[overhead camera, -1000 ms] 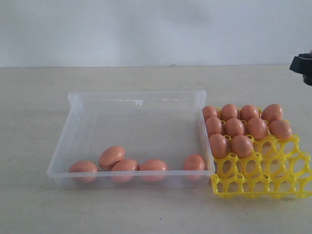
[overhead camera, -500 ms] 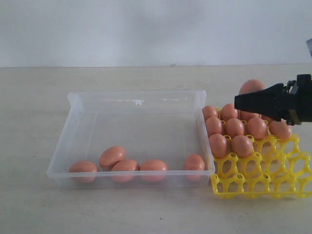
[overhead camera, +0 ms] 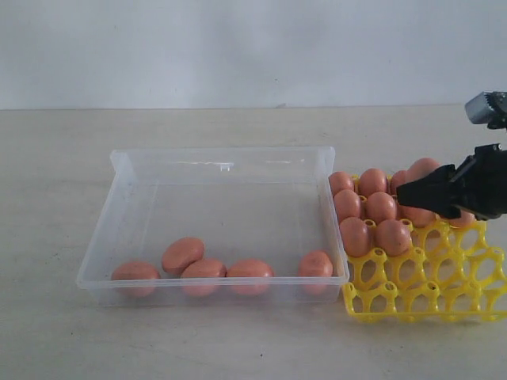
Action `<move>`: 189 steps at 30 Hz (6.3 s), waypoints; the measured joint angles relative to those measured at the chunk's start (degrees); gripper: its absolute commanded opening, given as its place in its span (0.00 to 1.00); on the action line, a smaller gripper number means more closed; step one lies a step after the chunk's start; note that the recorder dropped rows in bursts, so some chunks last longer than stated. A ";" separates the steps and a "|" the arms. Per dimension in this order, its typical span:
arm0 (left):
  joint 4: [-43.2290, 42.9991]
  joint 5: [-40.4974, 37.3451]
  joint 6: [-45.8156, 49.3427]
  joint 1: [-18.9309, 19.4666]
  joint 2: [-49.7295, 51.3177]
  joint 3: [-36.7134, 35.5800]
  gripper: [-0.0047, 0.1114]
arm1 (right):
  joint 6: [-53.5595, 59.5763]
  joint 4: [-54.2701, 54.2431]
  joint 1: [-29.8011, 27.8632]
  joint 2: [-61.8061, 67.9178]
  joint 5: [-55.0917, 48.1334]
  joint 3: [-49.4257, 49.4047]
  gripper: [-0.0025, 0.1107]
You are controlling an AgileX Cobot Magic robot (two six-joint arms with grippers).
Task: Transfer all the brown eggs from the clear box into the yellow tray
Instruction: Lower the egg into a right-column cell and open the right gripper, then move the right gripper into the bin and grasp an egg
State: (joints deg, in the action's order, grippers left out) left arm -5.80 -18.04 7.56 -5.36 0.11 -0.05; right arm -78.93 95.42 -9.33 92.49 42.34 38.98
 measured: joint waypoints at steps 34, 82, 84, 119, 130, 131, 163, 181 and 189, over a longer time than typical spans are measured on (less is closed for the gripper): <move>0.00 0.00 0.00 0.00 0.00 0.00 0.00 | 1.82 -0.50 0.13 5.76 -6.62 -2.12 0.56; 0.00 0.00 0.00 0.00 0.00 0.00 0.00 | -14.07 -1.22 0.33 5.74 -35.42 -2.12 0.02; 0.00 0.00 0.00 0.00 0.00 0.00 0.00 | -13.09 -1.12 0.33 6.31 -33.12 -2.12 0.02; 0.00 0.00 0.00 0.00 0.00 0.00 0.00 | -6.21 4.99 42.08 3.54 -46.72 21.26 0.02; 0.00 0.00 0.00 0.00 0.00 0.00 0.00 | 73.99 -74.95 46.35 8.52 -84.11 38.00 0.02; 0.00 0.00 0.00 0.00 0.00 0.00 0.00 | 82.15 -85.81 45.64 9.15 -87.98 40.81 0.02; 0.00 0.00 0.00 0.00 0.00 0.00 0.00 | 88.85 -109.40 45.37 28.58 -102.43 52.95 0.57; 0.00 0.00 0.00 0.00 0.00 0.00 0.00 | 84.62 -108.58 45.37 30.32 -101.87 52.95 0.57; 0.00 0.00 0.00 0.00 0.00 0.00 0.00 | 81.74 -108.58 45.37 30.68 -103.15 52.95 0.57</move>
State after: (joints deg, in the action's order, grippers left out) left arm -5.80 -18.04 7.56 -5.36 0.11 -0.05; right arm 2.81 -13.16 36.04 123.17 -60.81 91.94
